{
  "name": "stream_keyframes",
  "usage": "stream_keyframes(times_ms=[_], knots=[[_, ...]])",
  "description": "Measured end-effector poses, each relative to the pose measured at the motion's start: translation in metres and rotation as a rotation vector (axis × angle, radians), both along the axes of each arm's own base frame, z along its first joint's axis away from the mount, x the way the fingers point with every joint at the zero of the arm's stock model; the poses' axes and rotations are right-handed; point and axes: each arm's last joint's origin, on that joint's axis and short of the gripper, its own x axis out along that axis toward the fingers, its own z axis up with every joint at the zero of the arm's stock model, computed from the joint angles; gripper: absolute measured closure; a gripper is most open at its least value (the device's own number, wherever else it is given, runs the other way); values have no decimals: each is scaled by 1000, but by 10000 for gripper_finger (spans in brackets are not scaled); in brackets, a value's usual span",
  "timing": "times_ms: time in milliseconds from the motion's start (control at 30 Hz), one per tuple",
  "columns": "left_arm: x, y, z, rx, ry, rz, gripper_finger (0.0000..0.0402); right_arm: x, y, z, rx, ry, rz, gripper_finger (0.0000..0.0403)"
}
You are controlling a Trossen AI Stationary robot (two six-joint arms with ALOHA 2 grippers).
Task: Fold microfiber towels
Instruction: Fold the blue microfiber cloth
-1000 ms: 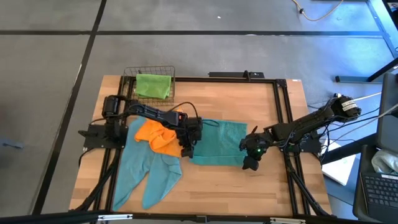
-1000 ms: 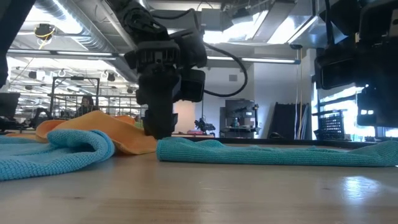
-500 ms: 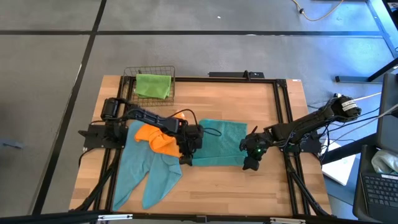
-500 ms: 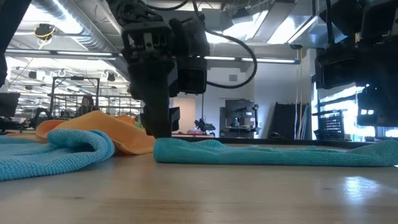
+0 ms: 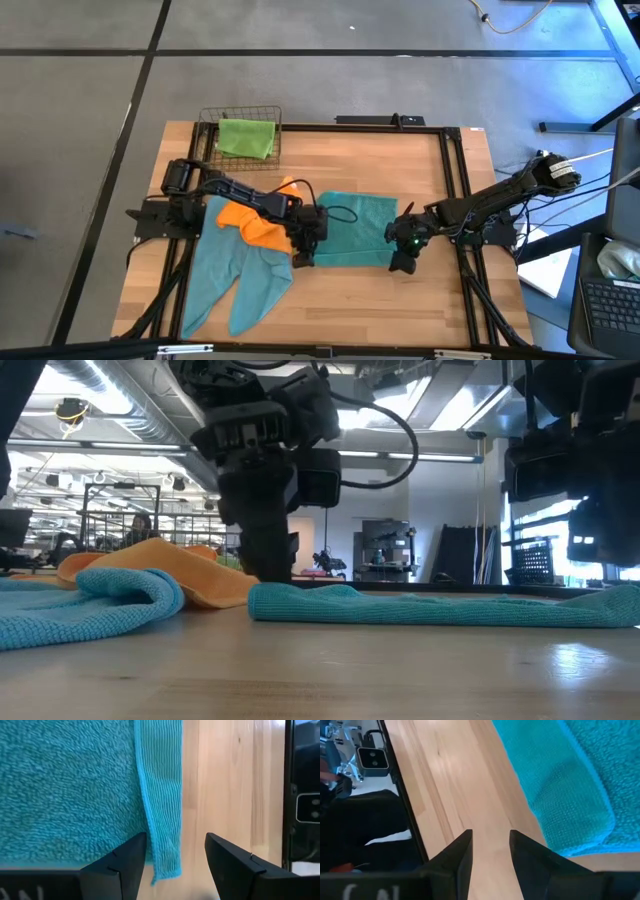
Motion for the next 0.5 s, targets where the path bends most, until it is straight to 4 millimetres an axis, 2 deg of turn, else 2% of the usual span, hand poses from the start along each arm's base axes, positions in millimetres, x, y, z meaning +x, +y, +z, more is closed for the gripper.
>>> stream_keyframes(times_ms=[200,367,500], knots=[[1,1,0,4,4,32,205,3,-2,1,-29,-42,-14,271],[1,2,-5,13,57,114,207,6,-9,1,-125,-71,-118,271],[1,1,-8,-9,83,130,231,7,-12,1,-161,-81,-155,271]])
